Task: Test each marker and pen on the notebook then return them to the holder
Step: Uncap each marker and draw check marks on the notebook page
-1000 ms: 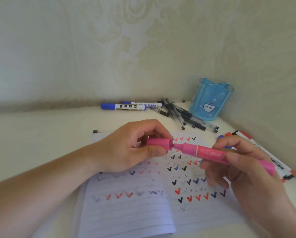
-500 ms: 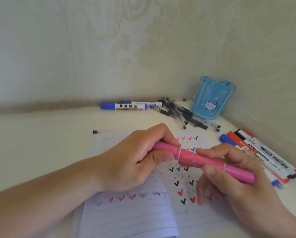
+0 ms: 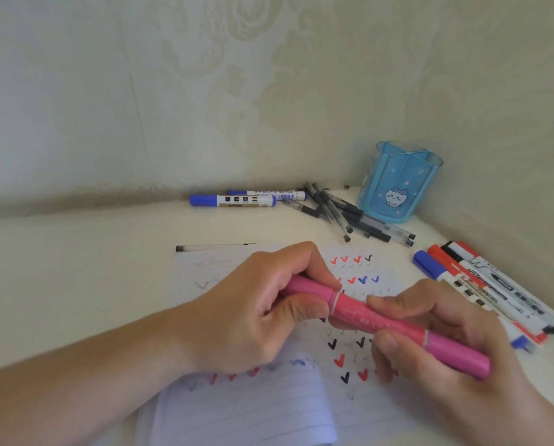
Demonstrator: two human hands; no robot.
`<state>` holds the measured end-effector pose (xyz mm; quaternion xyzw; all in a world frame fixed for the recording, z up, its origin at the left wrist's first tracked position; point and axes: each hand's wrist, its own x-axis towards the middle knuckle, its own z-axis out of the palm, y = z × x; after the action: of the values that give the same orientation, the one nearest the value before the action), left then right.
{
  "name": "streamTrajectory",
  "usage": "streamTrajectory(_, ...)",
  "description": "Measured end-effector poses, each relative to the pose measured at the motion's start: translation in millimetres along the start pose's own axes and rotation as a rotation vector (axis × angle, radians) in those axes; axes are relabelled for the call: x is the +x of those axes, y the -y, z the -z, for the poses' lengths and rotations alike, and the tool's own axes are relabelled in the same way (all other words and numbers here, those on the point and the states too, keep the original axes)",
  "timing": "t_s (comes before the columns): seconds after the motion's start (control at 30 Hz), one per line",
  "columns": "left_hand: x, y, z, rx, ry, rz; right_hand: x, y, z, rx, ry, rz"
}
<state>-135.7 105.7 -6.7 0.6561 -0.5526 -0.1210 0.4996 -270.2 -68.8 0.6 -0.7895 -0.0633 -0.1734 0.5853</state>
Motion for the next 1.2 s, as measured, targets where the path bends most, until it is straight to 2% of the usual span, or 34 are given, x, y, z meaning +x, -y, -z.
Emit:
streamTrajectory(0.17, 6, 12, 5, 0.080, -0.046, 0.026, 4, 0, 2, -0.123, -0.026, -0.040)
streamTrajectory(0.27, 8, 17, 9, 0.090, -0.125, 0.009, 11, 4, 15, -0.080, -0.045, -0.140)
streamTrajectory(0.37, 8, 19, 6, 0.113, -0.156, -0.034, 14, 4, 23, 0.032, 0.033, -0.179)
streamTrajectory(0.43, 7, 19, 4, 0.112, -0.136, -0.051, 14, -5, 22, -0.053, 0.010, -0.157)
streamTrajectory(0.5, 3, 17, 6, 0.029, -0.077, -0.049, 14, -9, 17, -0.213, 0.043, -0.074)
streamTrajectory(0.57, 2, 17, 11, -0.158, -0.055, -0.028, 13, -6, 11, -0.335, 0.093, 0.054)
streamTrajectory(0.67, 7, 16, 17, -0.484, -0.131, 0.028, 12, -3, 2, -0.392, 0.091, 0.188)
streamTrajectory(0.77, 13, 12, 13, -0.763, -0.128, 0.093, 10, -4, -7, -0.439, 0.082, 0.253)
streamTrajectory(0.97, 6, 7, -1, -0.680, -0.060, 0.160, 4, -4, -15, -0.452, 0.054, 0.275)
streamTrajectory(1.2, 6, 2, 2, -0.823, -0.042, 0.105, 1, -1, -22, -0.386, 0.057, 0.223)
